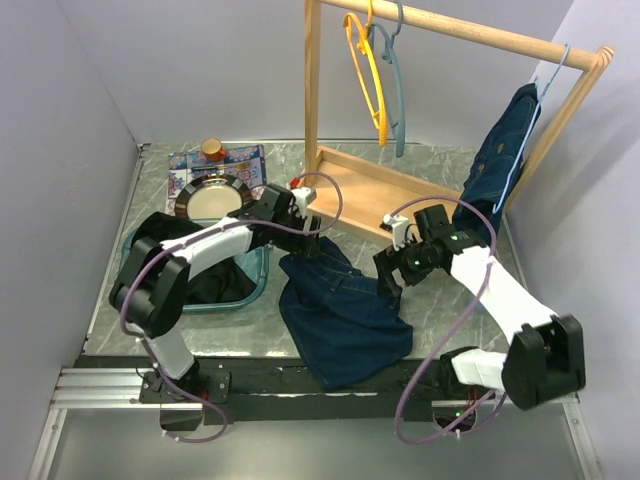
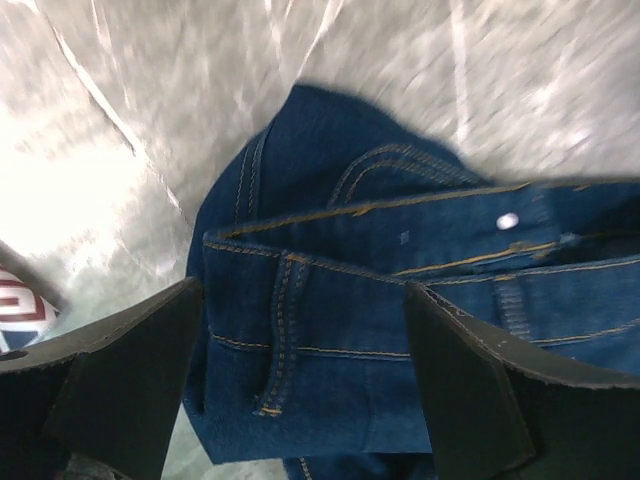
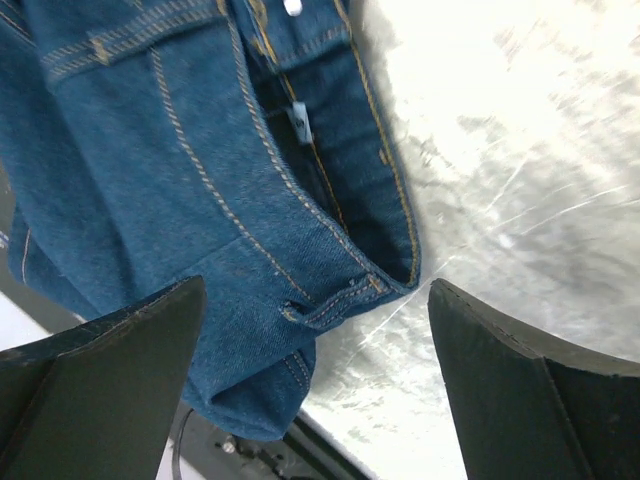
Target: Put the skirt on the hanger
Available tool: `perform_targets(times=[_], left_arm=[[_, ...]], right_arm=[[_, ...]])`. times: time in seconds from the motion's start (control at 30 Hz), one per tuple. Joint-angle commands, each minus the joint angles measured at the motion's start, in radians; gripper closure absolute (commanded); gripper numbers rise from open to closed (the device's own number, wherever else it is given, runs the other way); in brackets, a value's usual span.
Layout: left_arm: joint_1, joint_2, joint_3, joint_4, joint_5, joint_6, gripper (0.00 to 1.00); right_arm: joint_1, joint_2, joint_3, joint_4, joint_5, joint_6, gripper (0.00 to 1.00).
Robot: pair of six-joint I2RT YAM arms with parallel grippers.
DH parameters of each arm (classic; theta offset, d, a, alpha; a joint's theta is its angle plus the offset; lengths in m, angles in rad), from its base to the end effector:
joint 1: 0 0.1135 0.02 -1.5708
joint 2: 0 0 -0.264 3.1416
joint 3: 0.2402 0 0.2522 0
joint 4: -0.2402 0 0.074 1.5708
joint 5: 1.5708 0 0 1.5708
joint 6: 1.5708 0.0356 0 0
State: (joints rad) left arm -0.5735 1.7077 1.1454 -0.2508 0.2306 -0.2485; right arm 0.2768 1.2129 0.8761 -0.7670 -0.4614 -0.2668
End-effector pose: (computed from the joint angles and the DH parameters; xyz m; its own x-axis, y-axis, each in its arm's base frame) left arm 0.3063 -0.2076 0.2163 -0.7538 0.2019 -0.6253 0.4898 0.8070 -0.3300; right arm 0.2133 0.0771 0.2419 -0.7132 -0.4480 -0.5391 -0.6485 0.7137 0.2648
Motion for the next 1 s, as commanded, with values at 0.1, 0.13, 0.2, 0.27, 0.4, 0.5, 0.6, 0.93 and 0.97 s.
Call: perform_targets(times=[0.1,0.13,0.2,0.27,0.4,0.5,0.6,0.93,0.97], left_arm=[[0.003,0.062,0.057,-0.085,0.003,0.064,0.14],[0.003,0.081,0.066,-0.088,0.006,0.066,0.14],[0.004,0.098,0.076,-0.093,0.013,0.064,0.18],[0.012,0.125,0.092,-0.097,0.044,0.061,0.26],[0.030,0.162,0.131,-0.133,0.082,0.046,0.53],[0.041,0.136,0.143,-0.140,0.098,0.023,0.82],[0.043,0.064,0.131,-0.134,0.116,0.005,0.94],[0.066,-0.391,0.025,-0.088,0.148,-0.055,0.99],[0.069,-0.434,0.014,-0.079,0.151,-0.067,0.99]], right_arm=[[-0.002,0.109,0.052,-0.045,-0.011,0.000,0.02],[-0.004,0.119,0.055,-0.051,-0.013,-0.003,0.03],[-0.004,0.132,0.058,-0.057,-0.028,-0.006,0.10],[-0.004,0.142,0.064,-0.067,-0.045,-0.017,0.20],[-0.002,0.145,0.086,-0.118,-0.095,-0.055,0.47],[-0.002,0.116,0.109,-0.153,-0.137,-0.087,0.69],[-0.002,0.067,0.144,-0.201,-0.164,-0.129,0.89],[-0.002,-0.143,0.359,-0.365,-0.209,-0.290,1.00],[-0.002,-0.159,0.401,-0.379,-0.210,-0.325,1.00]])
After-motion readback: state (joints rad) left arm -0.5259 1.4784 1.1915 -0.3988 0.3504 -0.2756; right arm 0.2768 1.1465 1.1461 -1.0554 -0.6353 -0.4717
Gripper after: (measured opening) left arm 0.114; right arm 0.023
